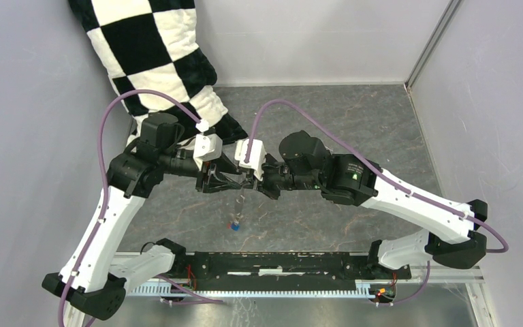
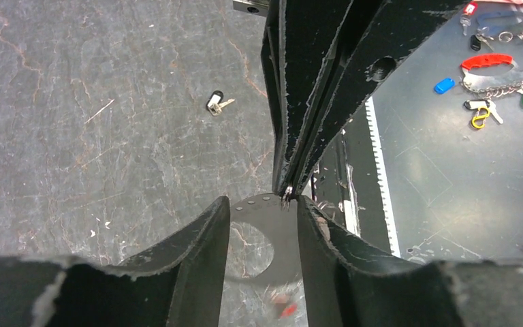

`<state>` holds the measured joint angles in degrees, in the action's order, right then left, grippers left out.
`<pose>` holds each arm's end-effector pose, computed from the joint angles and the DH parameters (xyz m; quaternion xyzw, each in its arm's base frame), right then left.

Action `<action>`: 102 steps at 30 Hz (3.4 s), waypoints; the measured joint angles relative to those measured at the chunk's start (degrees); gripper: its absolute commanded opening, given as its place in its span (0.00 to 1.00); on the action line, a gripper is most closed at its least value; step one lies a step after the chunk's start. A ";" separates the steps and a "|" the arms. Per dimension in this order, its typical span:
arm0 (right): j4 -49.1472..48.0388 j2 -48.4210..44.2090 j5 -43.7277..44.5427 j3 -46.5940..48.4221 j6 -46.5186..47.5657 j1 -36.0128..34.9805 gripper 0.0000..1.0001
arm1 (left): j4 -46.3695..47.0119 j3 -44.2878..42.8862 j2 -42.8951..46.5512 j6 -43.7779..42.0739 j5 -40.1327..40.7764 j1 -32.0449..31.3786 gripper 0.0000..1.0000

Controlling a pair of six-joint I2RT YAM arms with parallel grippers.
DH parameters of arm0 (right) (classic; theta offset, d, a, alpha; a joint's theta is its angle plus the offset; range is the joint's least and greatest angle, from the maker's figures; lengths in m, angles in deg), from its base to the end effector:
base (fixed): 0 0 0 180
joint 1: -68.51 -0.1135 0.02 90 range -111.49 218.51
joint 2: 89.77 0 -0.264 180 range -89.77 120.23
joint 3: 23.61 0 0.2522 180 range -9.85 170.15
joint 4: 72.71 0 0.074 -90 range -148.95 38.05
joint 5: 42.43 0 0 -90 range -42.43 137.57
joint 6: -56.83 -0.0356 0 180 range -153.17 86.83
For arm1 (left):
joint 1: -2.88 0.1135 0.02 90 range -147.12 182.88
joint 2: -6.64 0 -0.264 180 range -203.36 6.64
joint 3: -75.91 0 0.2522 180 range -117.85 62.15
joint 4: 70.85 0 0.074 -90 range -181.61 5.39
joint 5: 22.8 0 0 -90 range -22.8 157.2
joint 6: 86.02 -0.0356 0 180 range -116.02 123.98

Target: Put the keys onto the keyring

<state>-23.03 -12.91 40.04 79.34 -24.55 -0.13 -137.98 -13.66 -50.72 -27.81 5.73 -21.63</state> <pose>0.1001 0.2687 0.4378 -0.5493 0.6298 0.3209 0.4457 0.1377 -0.0972 0.4181 0.5679 0.5605 -0.4270 0.4254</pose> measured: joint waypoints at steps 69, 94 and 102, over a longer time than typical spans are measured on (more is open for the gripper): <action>-16.68 -21.51 7.74 -22.77 -9.70 0.52 0.61 | 25.88 13.42 15.67 1.99 -3.13 -0.48 0.02; -22.14 -21.53 6.69 -23.41 -11.63 0.57 0.60 | 20.20 12.55 16.87 -9.97 -3.45 -0.48 0.02; -21.75 -21.05 14.64 -27.45 -13.38 0.57 0.68 | 10.34 13.44 9.57 -4.55 0.59 -0.48 0.02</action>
<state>-44.77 -33.96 54.68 51.88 -37.93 0.43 -127.64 -0.22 -41.15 -32.36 6.32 -22.11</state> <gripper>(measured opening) 0.651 0.029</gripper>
